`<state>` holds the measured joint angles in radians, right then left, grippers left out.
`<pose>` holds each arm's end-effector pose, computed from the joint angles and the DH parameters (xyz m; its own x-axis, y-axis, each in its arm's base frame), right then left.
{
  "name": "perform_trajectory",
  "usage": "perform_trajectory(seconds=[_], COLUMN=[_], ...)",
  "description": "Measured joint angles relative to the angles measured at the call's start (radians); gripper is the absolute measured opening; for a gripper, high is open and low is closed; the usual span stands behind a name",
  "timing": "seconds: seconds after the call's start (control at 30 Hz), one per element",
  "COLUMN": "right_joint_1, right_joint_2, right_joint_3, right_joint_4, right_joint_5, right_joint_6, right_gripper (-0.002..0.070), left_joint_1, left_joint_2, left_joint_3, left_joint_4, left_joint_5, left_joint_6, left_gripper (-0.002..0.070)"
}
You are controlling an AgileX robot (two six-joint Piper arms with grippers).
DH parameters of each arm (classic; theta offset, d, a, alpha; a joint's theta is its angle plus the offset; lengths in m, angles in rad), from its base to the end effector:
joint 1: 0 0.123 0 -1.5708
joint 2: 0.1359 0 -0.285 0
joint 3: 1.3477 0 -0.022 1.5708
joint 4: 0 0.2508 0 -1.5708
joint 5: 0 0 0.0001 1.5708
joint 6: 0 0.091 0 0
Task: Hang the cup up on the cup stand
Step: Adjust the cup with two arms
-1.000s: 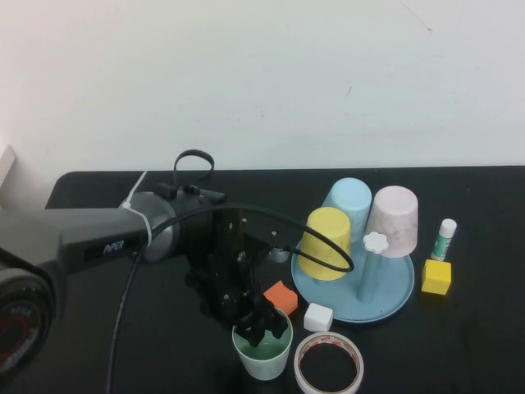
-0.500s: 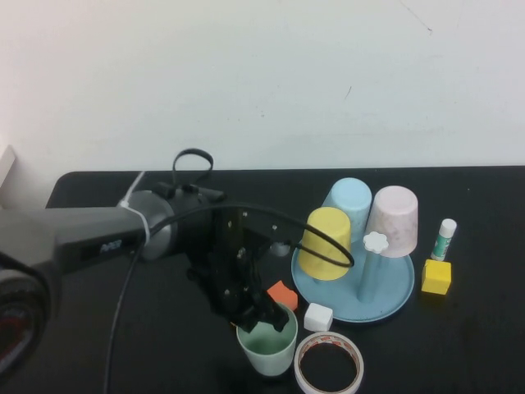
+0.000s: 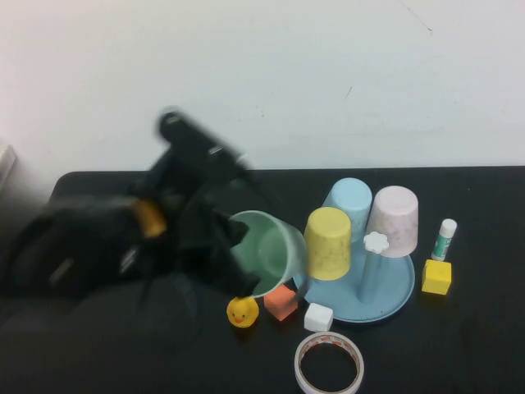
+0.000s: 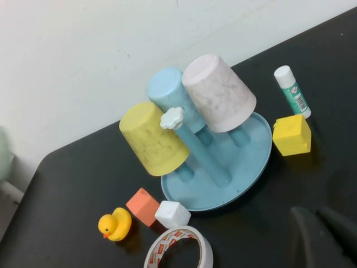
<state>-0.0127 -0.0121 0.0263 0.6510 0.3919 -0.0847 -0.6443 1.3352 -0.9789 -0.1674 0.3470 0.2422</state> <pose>0.0518 0.0205 0.1769 -0.3161 0.4948 -0.8095 -0.0611 0.8409 0.5378 0.2316 -0.1805 0.3089 -0.4036 0.4088 -0.8185 0.6733 0.7385 0.0368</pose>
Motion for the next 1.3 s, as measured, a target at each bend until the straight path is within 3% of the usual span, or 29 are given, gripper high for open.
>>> perform_trajectory(seconds=[0.23,0.4,0.73,0.9,1.0,1.07,1.17,1.3], right_joint_1=[0.0,0.0,0.0,0.0,0.0,0.0,0.0,0.007], right_joint_2=[0.0,0.0,0.045,0.246,0.415,0.55,0.74,0.972], right_joint_3=[0.0,0.0,0.0,-0.069,-0.185,-0.255,-0.357,-0.496], right_joint_4=[0.057,0.27,0.925,1.017,1.031,1.031,1.031,1.031], right_joint_5=[0.009,0.026,0.128,0.259,0.355,0.425,0.549,0.64], right_joint_6=[-0.068,-0.28,-0.743,-0.902,-0.929,-0.936,-0.927,-0.867], right_gripper=[-0.0001,-0.0001,-0.0001,-0.0001,0.001,0.0057,0.0211,0.052], left_joint_1=[-0.009,-0.015,-0.016,-0.016,-0.016,-0.016,-0.016,-0.016], left_joint_2=[-0.267,-0.326,-0.218,-0.115,-0.05,-0.021,0.004,0.007], left_joint_3=[0.341,0.486,0.541,0.541,0.541,0.541,0.541,0.541], left_joint_4=[-0.006,-0.007,0.116,0.157,0.194,0.221,0.25,0.263], left_joint_5=[-0.38,-0.652,-1.211,-1.426,-1.469,-1.469,-1.473,-1.475], left_joint_6=[0.006,0.006,-0.012,-0.099,-0.147,-0.17,-0.203,-0.235], left_gripper=[0.0006,0.0006,0.0005,0.0005,0.0005,0.0006,0.0005,0.0006])
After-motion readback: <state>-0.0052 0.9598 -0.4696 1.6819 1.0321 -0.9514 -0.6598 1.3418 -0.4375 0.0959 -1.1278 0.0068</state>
